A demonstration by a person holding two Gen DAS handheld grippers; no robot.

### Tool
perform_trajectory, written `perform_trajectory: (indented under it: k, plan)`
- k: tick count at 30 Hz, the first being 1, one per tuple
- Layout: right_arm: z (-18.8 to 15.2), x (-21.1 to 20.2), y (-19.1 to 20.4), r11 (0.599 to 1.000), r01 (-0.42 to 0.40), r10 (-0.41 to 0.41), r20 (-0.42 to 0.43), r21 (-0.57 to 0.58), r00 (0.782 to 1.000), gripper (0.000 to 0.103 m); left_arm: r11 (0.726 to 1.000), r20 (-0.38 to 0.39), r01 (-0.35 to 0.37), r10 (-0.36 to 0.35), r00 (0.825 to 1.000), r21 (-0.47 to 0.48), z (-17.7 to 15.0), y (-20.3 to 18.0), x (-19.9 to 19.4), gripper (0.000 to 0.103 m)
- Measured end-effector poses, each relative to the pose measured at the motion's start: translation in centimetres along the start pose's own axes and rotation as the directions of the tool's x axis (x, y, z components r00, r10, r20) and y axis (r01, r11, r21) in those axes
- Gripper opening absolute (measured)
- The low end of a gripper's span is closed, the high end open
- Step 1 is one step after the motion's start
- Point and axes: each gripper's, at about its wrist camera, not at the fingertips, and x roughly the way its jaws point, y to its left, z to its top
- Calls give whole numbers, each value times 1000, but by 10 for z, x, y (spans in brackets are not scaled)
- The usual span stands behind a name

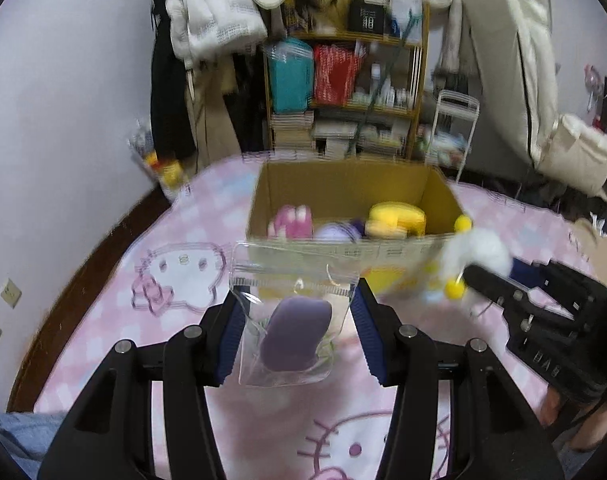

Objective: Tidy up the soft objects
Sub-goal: 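Lift the pompom over the box with right tool while left tool carries the bag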

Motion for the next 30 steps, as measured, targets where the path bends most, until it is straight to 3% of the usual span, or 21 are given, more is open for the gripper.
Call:
perform_trajectory:
  k: [12,15,22,26,30]
  plan:
    - [37,-11,3,1000,18,-18,139,-3,990,36,1000,152,-20,17,988,16,36,1,-19,51]
    - [49,-10,-2,999,37,-36,163,3,986,36,999,134,-40,36,990,27,48,-3,-15,51]
    - [76,-5,-13,999,53,-51,218,-4,975,36,999,185,-35,29,982,27,76,-5,-9,51]
    - [94,-4,-21,998,56,-49,241,-22,969,36,1000,210,13,-18,978,22,88,-2,0,51]
    - [106,1,-24,998,55,-46,260,-28,964,36,1000,222,19,-18,975,-1,93,3,16,51]
